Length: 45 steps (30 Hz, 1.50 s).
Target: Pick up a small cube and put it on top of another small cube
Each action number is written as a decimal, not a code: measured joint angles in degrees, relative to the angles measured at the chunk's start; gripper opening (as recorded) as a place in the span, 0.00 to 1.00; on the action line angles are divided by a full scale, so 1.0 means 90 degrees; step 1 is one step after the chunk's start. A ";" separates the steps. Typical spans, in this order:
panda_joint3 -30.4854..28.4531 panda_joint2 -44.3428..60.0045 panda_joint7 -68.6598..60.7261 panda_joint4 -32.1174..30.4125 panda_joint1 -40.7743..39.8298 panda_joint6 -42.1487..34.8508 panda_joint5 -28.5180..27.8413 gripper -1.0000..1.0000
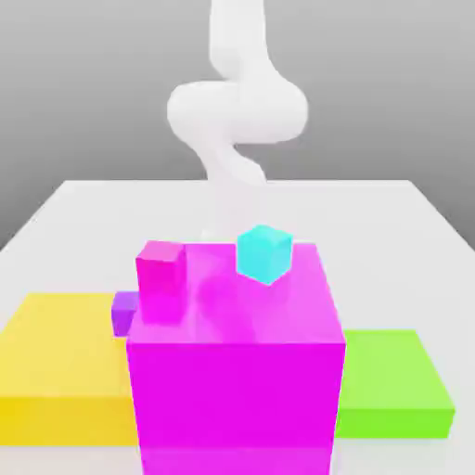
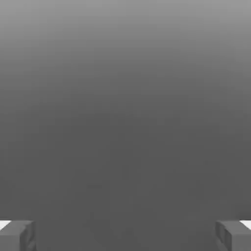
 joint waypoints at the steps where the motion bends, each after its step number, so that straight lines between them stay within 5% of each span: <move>1: -0.0097 0.0249 -0.0089 0.0063 0.0003 0.0032 0.0016 0.50; 18: -0.1545 0.4190 -0.1948 0.1045 -0.0278 0.0556 0.0916 0.50; 38: -0.1450 0.8793 -0.3844 0.2195 -0.1908 0.1626 0.1906 0.50; 39: -0.1410 0.8910 -0.3872 0.2225 -0.1942 0.1710 0.1945 0.00; 45: -0.1393 0.8967 -0.3901 0.2242 -0.1956 0.1740 0.1985 0.00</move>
